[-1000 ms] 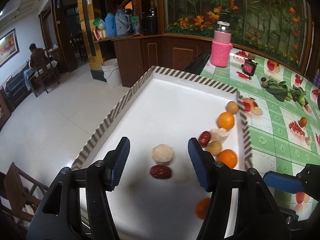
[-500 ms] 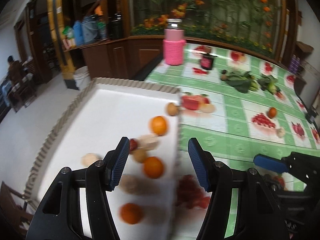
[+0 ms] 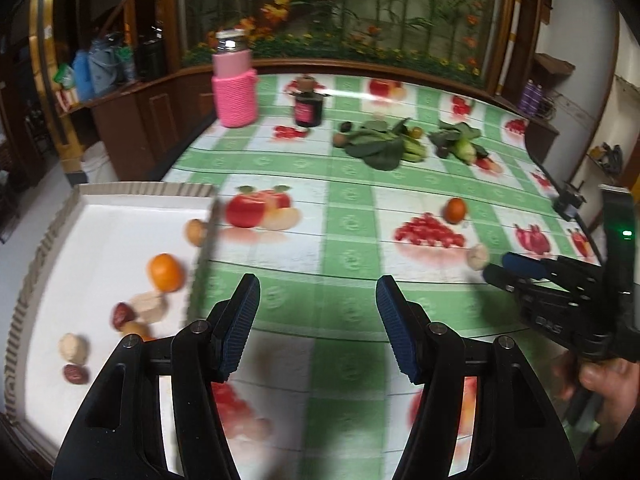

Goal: Organize fruits
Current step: 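Grasp a tan cake with right tool while left tool grasps an orange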

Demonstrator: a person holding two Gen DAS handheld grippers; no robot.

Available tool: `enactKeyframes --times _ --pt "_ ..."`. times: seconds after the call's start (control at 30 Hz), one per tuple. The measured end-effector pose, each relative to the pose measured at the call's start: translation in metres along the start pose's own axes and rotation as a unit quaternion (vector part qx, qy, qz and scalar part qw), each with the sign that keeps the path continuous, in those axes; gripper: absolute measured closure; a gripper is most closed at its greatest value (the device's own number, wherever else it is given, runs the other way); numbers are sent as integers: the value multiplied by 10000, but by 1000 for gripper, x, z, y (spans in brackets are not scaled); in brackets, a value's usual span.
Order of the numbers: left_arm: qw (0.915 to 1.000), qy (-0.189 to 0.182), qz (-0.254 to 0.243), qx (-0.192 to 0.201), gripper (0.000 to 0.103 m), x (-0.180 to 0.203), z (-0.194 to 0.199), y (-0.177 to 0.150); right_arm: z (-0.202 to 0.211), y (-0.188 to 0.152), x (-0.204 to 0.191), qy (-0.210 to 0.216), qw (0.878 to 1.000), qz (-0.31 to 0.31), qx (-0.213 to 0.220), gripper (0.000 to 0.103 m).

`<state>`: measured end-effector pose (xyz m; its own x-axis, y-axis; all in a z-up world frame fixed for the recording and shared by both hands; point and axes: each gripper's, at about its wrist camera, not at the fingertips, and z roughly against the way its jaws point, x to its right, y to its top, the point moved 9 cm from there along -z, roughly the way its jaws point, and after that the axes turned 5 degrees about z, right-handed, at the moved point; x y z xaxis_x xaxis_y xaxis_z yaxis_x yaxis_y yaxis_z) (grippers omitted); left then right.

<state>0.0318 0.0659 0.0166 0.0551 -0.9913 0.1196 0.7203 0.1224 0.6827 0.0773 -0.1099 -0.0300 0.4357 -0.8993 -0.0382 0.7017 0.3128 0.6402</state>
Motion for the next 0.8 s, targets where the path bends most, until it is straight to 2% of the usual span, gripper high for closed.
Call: enactKeyframes --times 0.3,0.4,0.53,0.67,0.8 --pt "9992 -338 -157 -172 42 43 -20 15 -25 3 5 177 9992 351 -113 68" --pt "9987 -400 -234 -187 42 57 -30 22 -30 1 8 315 9993 173 -79 77" --pt "9972 -545 -410 -310 42 81 -50 29 -22 0 17 350 9994 20 29 77" --pt "9940 -780 -628 -430 42 109 -72 32 -11 0 42 467 9972 -544 226 77" --pt "9899 -1028 -788 -576 42 136 -93 34 -7 -3 67 409 9939 -984 293 77"
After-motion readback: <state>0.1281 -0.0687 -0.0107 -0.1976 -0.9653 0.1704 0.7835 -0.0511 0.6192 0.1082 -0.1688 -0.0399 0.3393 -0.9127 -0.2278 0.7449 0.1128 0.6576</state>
